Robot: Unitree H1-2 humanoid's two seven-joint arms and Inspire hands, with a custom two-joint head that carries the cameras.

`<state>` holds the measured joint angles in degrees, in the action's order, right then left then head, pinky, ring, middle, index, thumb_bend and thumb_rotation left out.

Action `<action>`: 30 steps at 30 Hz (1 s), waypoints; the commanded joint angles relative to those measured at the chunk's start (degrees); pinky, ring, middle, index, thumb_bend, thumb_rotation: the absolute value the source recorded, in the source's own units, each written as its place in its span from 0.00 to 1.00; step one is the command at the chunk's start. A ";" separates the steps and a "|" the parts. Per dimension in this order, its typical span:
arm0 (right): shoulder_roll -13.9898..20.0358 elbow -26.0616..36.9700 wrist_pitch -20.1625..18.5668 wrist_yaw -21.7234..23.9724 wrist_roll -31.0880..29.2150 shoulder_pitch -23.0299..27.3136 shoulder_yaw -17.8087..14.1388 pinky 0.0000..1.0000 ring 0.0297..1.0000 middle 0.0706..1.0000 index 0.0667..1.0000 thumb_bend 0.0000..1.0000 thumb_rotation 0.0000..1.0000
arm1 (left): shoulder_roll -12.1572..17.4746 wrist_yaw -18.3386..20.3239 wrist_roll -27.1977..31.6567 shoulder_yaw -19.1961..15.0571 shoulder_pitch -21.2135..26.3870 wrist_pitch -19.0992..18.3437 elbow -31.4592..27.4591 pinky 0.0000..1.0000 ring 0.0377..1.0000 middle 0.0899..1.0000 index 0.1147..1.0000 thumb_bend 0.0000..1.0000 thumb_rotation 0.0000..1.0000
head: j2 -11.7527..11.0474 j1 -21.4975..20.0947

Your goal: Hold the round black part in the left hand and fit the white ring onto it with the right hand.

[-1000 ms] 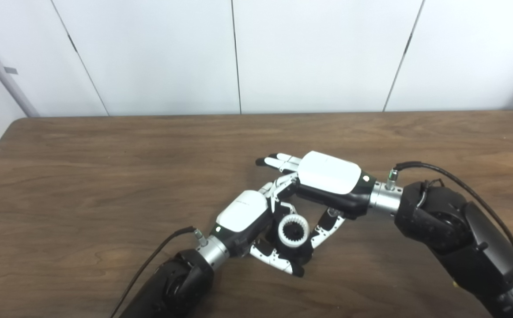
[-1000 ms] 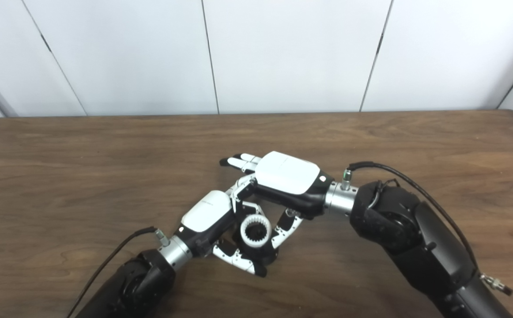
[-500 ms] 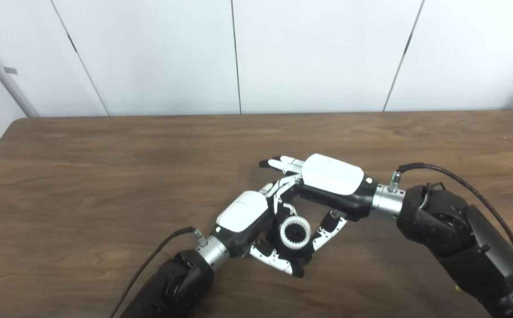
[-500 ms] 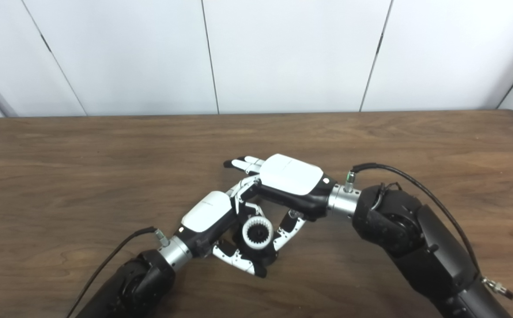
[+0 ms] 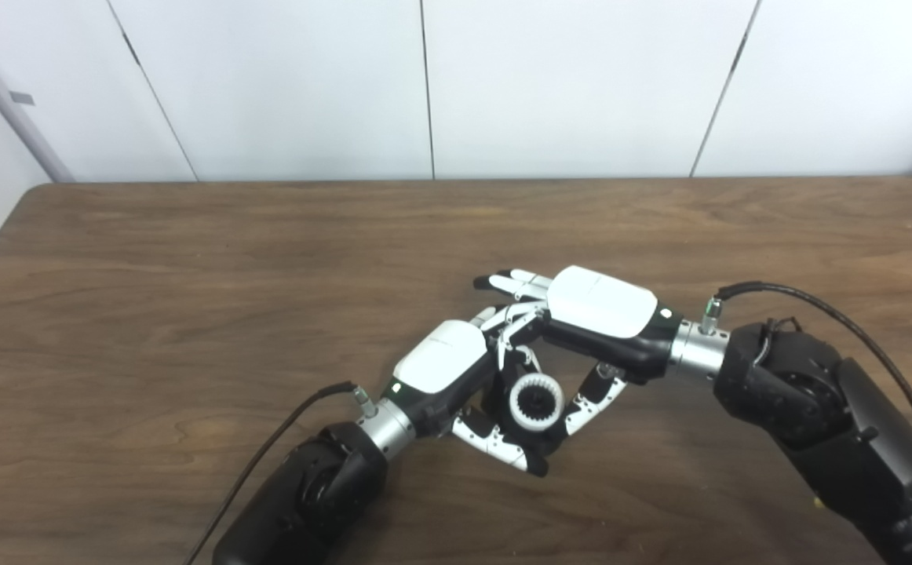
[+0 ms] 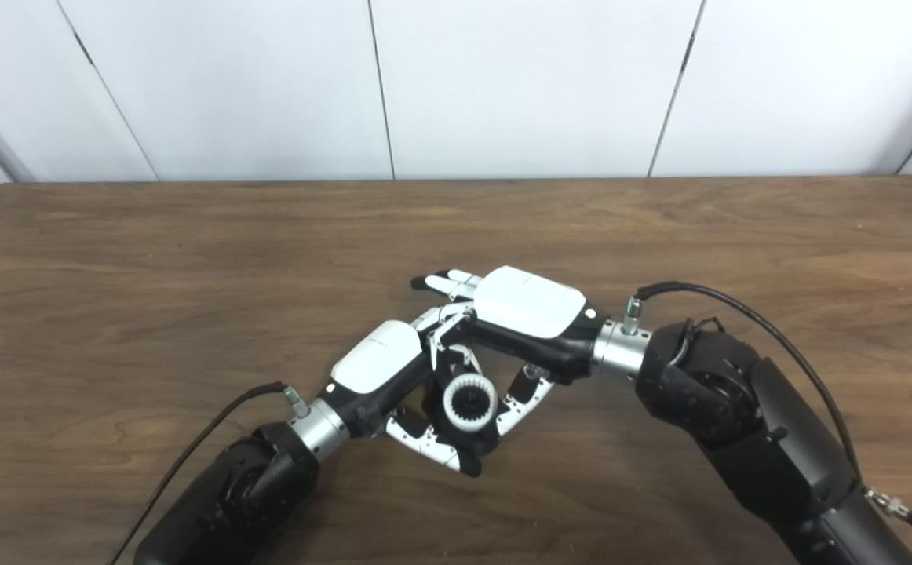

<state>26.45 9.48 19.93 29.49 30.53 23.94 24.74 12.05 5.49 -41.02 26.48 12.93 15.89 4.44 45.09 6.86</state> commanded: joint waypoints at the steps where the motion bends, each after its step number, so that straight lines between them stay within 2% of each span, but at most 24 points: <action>1: -0.24 -0.29 0.72 -0.14 0.62 1.09 -0.19 1.00 1.00 0.79 0.44 0.52 0.14 | -1.14 -0.04 -0.13 0.25 1.22 0.59 -2.43 1.00 0.90 0.68 0.41 0.52 0.06 | 0.14 0.11; 13: -0.43 -0.88 0.67 0.56 -0.01 0.82 -0.13 1.00 1.00 0.80 0.44 0.53 0.14 | -1.03 0.25 0.35 0.08 1.19 0.79 -2.37 1.00 0.91 0.69 0.41 0.52 0.06 | 0.00 0.10; 18: -0.36 -0.92 0.89 0.51 -0.03 0.80 -0.21 0.94 1.00 0.82 0.44 0.53 0.14 | -1.02 0.23 0.53 -0.09 1.24 1.02 -2.41 1.00 0.91 0.68 0.41 0.52 0.06 | 0.03 0.16; 30: 0.49 0.88 -1.29 2.17 0.21 0.42 -0.42 0.97 1.00 0.86 0.45 0.52 0.15 | -0.73 -0.33 0.61 -0.63 1.32 1.73 -1.92 1.00 0.90 0.67 0.41 0.52 0.06 | 0.07 0.08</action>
<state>26.28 9.42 18.93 30.75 30.21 23.78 24.47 11.96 6.14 -41.13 26.05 12.87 15.89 3.94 45.09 6.86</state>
